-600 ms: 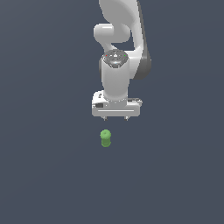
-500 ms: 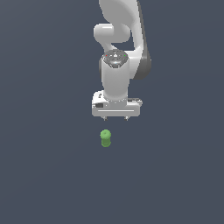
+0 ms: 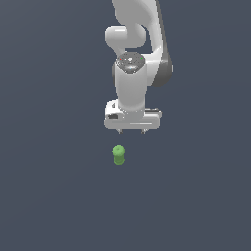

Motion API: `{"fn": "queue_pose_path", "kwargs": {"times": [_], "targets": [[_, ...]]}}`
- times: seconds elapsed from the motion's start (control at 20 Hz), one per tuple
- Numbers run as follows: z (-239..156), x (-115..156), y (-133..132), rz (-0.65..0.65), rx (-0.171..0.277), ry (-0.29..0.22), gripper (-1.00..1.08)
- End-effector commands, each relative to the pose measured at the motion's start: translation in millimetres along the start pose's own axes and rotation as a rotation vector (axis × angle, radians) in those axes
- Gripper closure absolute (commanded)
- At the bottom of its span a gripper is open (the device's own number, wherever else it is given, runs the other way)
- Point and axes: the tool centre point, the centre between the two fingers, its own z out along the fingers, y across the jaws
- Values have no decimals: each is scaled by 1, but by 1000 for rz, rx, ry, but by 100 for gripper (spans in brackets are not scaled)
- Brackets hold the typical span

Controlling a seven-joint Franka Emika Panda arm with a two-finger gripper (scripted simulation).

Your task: Pick up the object and move it to a goal position.

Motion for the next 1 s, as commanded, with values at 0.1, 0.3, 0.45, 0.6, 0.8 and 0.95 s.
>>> {"fn": "queue_pose_path", "kwargs": {"times": [0.1, 0.3, 0.45, 0.6, 0.8, 0.95], "targets": [[1, 1, 1, -5, -1, -1, -92], [3, 5, 5, -31, -4, 0, -92], [6, 10, 10, -63, -10, 0, -92], [10, 17, 17, -106, -16, 0, -92], [17, 29, 29, -180, -27, 0, -92], [22, 37, 39, -234, -35, -1, -92]]}}
